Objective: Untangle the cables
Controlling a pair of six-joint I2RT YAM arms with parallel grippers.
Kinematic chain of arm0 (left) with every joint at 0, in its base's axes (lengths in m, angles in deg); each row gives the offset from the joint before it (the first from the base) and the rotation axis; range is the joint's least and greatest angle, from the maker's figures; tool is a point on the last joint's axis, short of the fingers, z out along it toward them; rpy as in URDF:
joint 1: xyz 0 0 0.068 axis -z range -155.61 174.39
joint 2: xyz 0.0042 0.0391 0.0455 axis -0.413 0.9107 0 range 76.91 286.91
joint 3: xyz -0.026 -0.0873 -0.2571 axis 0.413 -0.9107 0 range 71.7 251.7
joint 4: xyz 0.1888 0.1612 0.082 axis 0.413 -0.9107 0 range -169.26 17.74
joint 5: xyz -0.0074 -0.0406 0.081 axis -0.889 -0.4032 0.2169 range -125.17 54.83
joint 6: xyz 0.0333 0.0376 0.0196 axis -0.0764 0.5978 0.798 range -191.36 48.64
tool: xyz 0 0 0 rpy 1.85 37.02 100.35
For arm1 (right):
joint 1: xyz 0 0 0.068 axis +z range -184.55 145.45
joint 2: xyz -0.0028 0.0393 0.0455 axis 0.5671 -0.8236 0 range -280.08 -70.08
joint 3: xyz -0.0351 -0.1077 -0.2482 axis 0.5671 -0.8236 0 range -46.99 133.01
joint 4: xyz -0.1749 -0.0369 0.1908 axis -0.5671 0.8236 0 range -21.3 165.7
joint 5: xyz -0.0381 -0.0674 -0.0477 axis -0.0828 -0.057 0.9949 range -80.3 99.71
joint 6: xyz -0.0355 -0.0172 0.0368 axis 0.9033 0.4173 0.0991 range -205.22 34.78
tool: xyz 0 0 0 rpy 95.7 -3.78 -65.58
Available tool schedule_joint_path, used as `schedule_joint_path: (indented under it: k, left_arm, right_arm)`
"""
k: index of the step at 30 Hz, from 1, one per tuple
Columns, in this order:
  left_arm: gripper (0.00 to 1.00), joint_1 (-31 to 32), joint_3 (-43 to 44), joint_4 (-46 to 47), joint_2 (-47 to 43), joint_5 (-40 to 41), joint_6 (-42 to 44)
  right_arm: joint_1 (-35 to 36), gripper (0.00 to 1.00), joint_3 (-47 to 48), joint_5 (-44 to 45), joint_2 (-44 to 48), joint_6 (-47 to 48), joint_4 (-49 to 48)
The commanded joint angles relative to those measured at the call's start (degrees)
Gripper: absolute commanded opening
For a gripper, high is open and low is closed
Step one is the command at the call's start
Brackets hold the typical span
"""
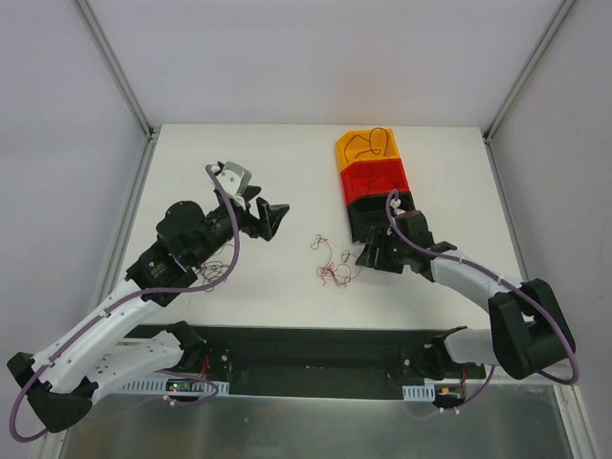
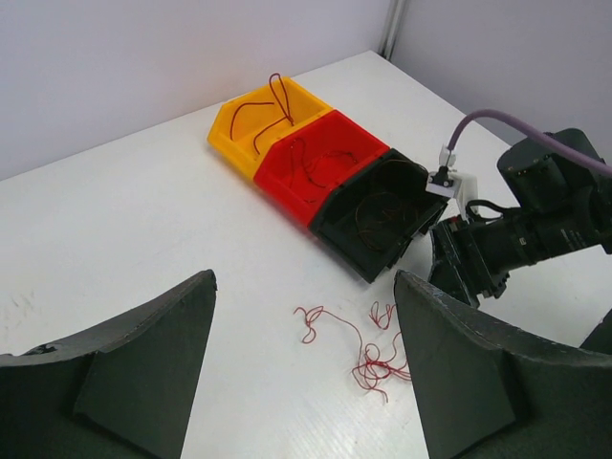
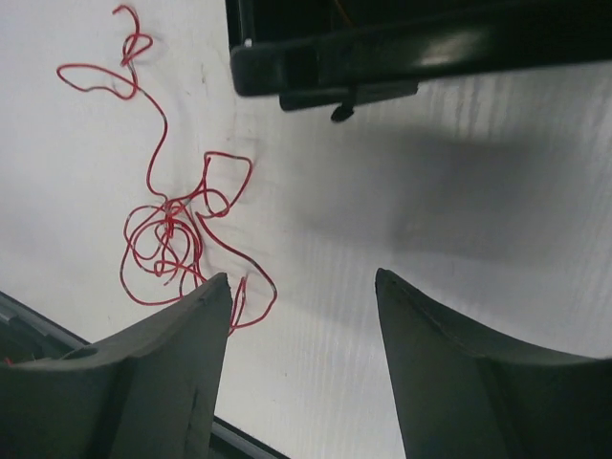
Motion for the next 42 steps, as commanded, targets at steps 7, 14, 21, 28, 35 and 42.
schedule_joint_path:
  k: [7, 14, 21, 28, 35, 42]
  left_arm:
    - [0.75, 0.41, -0.17, 2.14, 0.78, -0.85, -0.71]
    - [0.74, 0.50, -0.35, 2.14, 0.87, -0.85, -0.54]
    - [0.77, 0.50, 0.00, 2.14, 0.78, -1.29, -0.10]
    - [0.84, 0.41, 0.00, 2.14, 0.61, -0.41, -0.18]
    - [0.75, 0.50, 1.49, 0.65, 3.06, -0.67, -0.71]
    - [0.74, 0.06, 5.63, -2.87, 8.34, -10.68, -4.57]
  right_arm:
    - [0.66, 0.47, -2.02, -5.22, -3.89, 2.74, -15.44]
    - [6.81, 0.08, 3.68, -5.58, -6.11, 2.92, -17.91]
    - [7.78, 0.00, 15.27, -6.36, -1.44, 3.18, -9.75]
    - [8.40, 0.00, 23.02, -13.75, -0.04, -0.33, -8.86]
    - [8.40, 0.01, 26.63, -26.30, 0.32, -2.80, -13.25]
    - [8.49, 0.00, 24.26, -31.50, 4.18, -0.95, -15.27]
